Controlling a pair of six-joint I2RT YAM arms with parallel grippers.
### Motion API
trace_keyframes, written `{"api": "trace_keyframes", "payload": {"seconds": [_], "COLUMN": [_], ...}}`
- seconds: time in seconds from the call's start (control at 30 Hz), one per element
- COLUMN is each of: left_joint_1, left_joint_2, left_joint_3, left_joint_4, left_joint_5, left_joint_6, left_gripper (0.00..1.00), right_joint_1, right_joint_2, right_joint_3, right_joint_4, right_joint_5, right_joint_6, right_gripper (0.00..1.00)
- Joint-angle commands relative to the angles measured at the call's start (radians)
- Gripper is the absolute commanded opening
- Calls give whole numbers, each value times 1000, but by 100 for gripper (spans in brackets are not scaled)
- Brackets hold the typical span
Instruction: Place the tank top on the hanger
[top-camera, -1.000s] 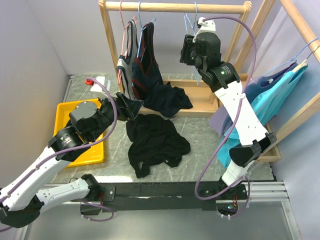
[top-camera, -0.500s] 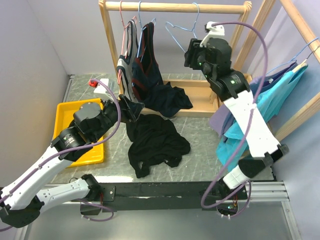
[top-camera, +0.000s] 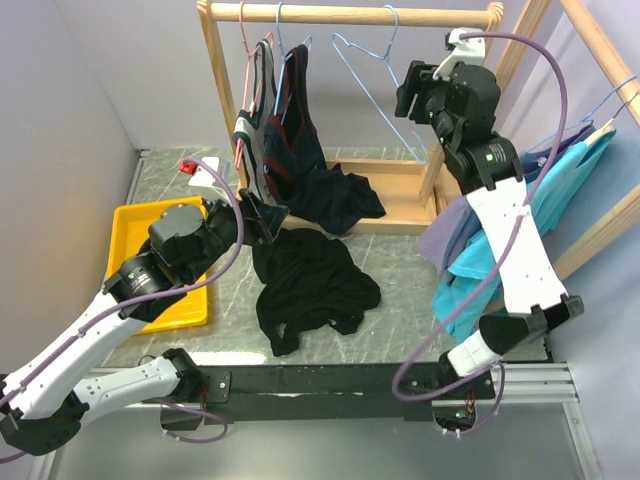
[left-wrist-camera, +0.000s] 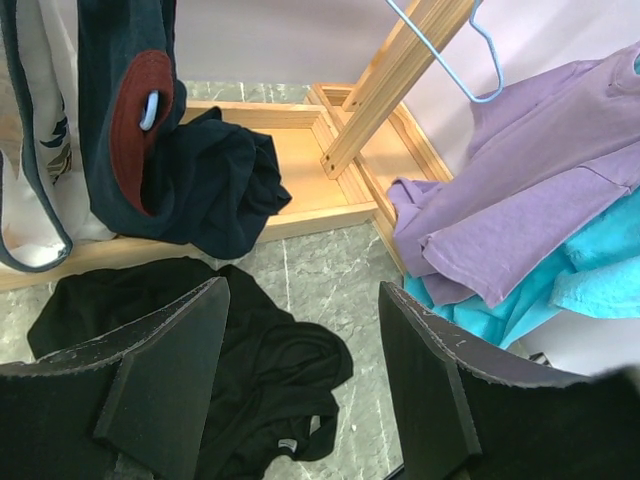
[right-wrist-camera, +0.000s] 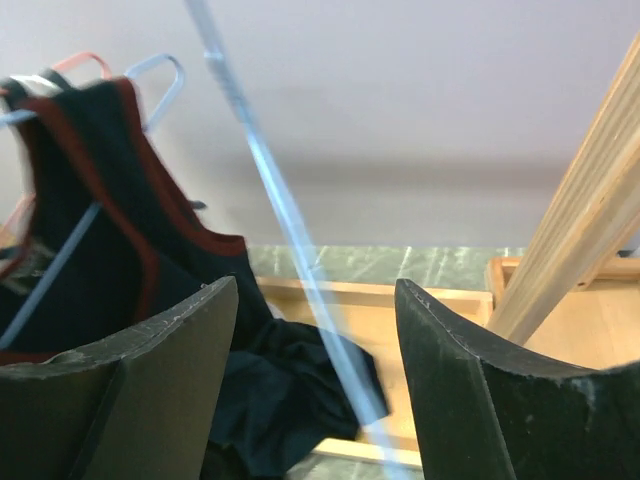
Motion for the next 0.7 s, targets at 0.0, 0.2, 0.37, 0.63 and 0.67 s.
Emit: {"api": "trace_keyframes", "payload": {"seconds": [0.0,0.2,0.37,0.63,0.67], "left_joint_1": [5,10,13,14,14], "left_joint_2": [-18,-24,-36,-38,-38], "left_joint_3": [11,8,3,-10,-13], "left_joint_4": [2,3,-4,2,3], "left_joint_5": [7,13,10,19,20], "left_joint_6": [28,31,33,27,24], "left_gripper": [68,68,68,68,68], "right_joint_1": [-52,-50,-50,-49,-47], "right_joint_2": [79,115,96,91,111], "right_joint_3": [93,67,-5,50,102], "right_joint_4": [-18,-2,26,-11,-52], "right_joint_5": [-210,-297,-248,-191,-180], "right_joint_6": [-32,57,100,96,93], "right_gripper": [73,73,50,20,17]}}
